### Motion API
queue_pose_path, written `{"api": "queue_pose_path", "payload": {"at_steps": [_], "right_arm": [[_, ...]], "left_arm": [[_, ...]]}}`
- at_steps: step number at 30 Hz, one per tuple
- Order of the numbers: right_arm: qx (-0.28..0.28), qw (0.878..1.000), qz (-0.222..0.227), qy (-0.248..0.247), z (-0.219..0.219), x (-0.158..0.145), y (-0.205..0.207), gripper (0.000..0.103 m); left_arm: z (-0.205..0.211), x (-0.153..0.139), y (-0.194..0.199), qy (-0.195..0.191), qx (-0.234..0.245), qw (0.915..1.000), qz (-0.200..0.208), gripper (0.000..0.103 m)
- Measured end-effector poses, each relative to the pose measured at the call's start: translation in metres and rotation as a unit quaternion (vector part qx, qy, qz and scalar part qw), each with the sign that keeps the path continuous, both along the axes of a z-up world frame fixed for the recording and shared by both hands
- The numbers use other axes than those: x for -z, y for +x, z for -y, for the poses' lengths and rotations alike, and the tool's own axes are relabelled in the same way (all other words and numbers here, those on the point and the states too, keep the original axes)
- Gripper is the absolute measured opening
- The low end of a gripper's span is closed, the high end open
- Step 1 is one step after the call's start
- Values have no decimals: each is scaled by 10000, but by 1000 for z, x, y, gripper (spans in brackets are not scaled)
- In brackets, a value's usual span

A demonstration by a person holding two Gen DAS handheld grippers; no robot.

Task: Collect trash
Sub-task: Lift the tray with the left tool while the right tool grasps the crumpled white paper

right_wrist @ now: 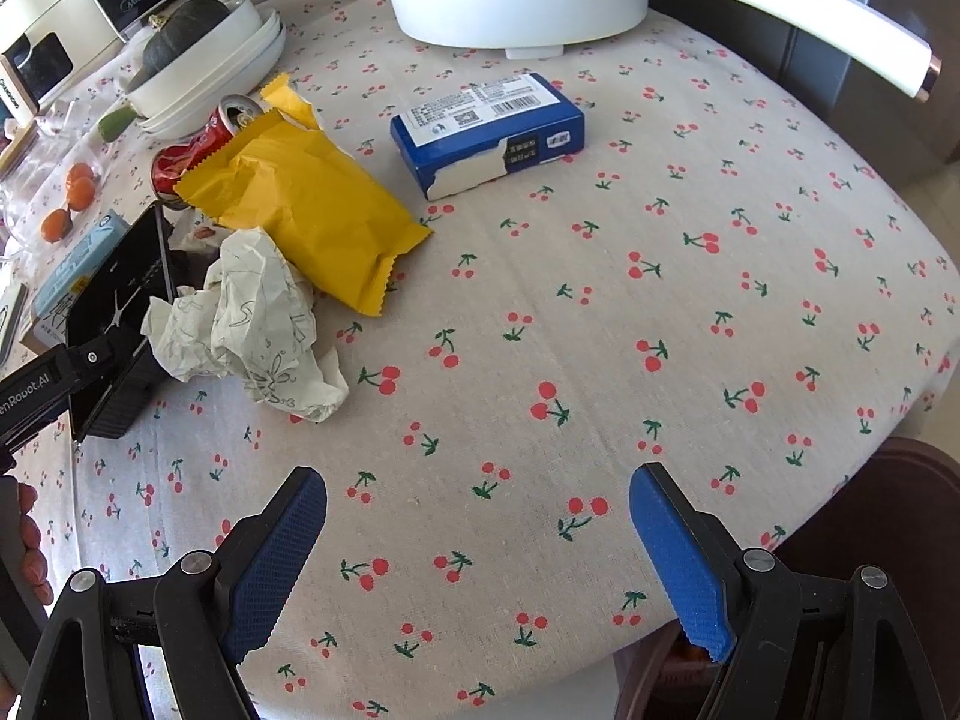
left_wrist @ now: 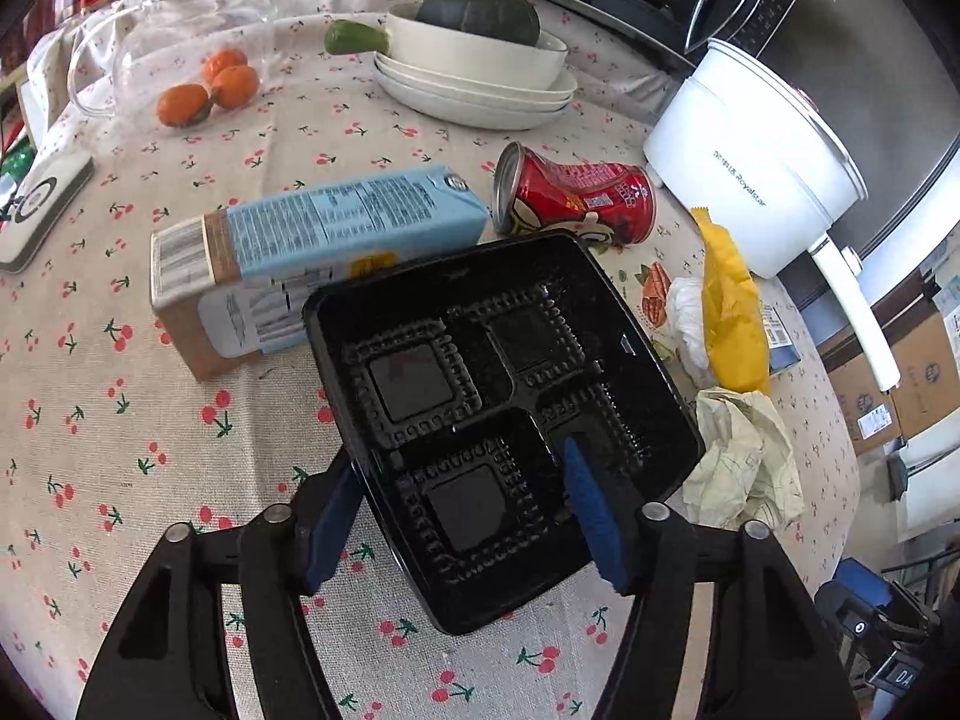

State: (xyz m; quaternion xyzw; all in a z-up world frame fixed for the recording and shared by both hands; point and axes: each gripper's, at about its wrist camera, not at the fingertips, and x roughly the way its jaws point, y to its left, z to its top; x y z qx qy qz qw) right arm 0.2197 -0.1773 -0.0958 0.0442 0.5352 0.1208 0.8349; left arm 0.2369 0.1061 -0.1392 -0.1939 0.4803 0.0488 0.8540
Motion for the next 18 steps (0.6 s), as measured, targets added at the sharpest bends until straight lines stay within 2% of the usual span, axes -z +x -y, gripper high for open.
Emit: {"api": "queue_pose_path", "payload": {"at_steps": [8, 18], "right_arm": [[-6, 10000, 84, -20, -9, -2, 2, 86], [-30, 9998, 176, 133, -40, 3, 15, 86]], "left_arm": [[-10, -9, -20, -114, 383, 9992, -65, 61], [-46, -30, -69, -165, 620, 9979, -65, 61]]}}
